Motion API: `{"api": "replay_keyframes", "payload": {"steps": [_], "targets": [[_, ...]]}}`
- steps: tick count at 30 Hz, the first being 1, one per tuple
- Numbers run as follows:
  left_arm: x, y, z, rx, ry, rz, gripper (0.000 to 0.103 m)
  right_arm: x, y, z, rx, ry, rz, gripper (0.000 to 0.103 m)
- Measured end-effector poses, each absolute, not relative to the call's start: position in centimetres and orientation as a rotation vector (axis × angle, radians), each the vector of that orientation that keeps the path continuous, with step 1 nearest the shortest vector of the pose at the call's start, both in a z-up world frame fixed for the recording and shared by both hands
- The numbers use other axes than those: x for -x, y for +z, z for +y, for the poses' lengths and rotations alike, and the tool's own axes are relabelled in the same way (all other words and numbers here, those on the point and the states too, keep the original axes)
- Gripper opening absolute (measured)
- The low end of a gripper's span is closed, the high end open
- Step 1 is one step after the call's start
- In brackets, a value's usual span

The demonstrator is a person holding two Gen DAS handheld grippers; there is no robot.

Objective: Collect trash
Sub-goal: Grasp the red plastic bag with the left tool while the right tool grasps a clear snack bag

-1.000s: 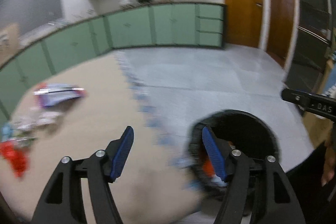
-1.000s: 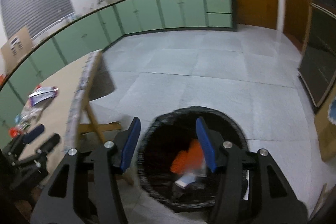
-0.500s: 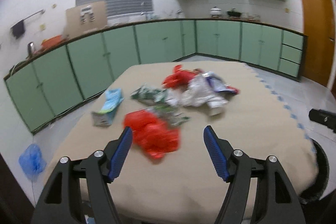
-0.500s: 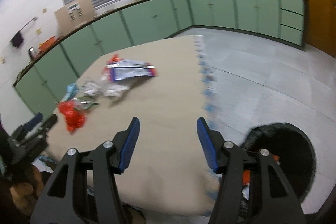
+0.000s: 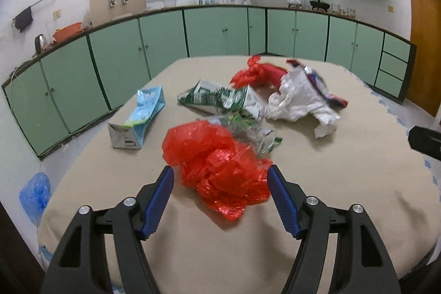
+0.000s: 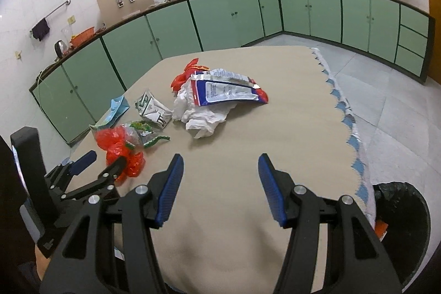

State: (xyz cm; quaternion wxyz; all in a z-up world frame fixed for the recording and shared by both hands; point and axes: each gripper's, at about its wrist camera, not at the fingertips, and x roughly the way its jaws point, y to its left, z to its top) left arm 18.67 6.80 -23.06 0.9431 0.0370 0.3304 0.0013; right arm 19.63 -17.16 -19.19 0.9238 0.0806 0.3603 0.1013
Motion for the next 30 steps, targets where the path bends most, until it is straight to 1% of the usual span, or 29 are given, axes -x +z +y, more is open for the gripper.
{"api": "replay_keyframes", "payload": {"steps": [1, 2, 4, 5, 7, 11, 19, 30], "targets": [[-18.8, -23.3, 7.0, -0.069, -0.001, 0.685, 0.061, -19.8, -19.3, -17.0, -0.164, 0.209, 0.742, 0.055], [-19.0, -23.6, 7.3, -0.058, -0.005, 0.699, 0.046, -19.9, -19.5, -16.7, -0.162, 0.213, 0.745, 0.055], [-19.2, -23.6, 7.8, -0.041, -0.025, 0.71, 0.031, -20.2, -19.6, -16.1, -0.157, 0.22, 0.749, 0.055], [-19.0, -23.4, 8.0, -0.038, -0.024, 0.7, 0.025, -20.3, -19.7, -15.6, -0.152, 0.226, 0.753, 0.055], [-18.5, -22.6, 8.5, -0.027, -0.03, 0.677, 0.019, -20.5, -19.8, -14.9, -0.143, 0.24, 0.755, 0.055], [-17.5, -21.1, 9.4, -0.009, -0.042, 0.639, 0.017, -21.1, -20.0, -12.9, -0.122, 0.272, 0.761, 0.055], [-16.0, -19.5, 11.7, -0.004, -0.026, 0.602, 0.016, -22.8, -20.4, -8.1, -0.081, 0.35, 0.775, 0.055], [-15.7, -19.4, 17.3, 0.001, 0.046, 0.579, 0.016, -25.7, -21.3, -2.3, -0.054, 0.405, 0.794, 0.055]]}}
